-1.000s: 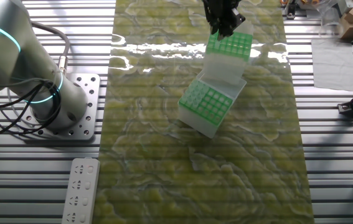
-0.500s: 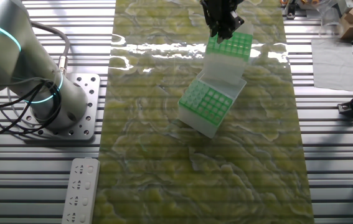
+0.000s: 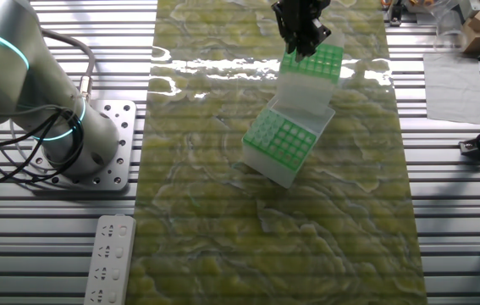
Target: Transfer all large pipette tips from one holder to another
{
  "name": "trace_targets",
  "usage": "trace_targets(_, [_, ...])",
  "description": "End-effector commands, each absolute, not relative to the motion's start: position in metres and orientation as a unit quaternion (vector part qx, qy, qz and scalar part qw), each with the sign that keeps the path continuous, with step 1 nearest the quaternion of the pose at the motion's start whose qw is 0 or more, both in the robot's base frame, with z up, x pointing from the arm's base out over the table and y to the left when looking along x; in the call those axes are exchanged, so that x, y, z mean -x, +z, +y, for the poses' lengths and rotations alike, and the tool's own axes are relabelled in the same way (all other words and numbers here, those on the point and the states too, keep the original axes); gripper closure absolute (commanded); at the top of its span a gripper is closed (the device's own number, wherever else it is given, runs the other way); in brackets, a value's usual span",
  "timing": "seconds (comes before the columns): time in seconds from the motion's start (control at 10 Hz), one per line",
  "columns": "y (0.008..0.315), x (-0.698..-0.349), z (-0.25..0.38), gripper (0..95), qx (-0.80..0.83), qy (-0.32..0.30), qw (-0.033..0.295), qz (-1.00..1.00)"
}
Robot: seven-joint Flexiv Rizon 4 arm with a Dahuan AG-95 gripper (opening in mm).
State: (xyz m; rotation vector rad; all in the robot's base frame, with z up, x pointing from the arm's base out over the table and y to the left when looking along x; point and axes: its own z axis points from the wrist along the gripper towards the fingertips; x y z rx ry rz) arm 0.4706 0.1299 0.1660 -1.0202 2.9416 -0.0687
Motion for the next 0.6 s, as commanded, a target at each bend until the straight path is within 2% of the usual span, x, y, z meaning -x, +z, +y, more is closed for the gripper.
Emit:
trace_targets(0.1, [0.1645,-0.4715,0.1293,76.0,0.330,-0.024,0.015,0.944])
trace_targets(0.5, [0.1616,-0.4716,0.1291,76.0,0.335,-0.027,0.022,0.941])
trace_targets(0.6, [0.1614,-0.4715,0.1290,95.0,0.335,-0.027,0.022,0.941])
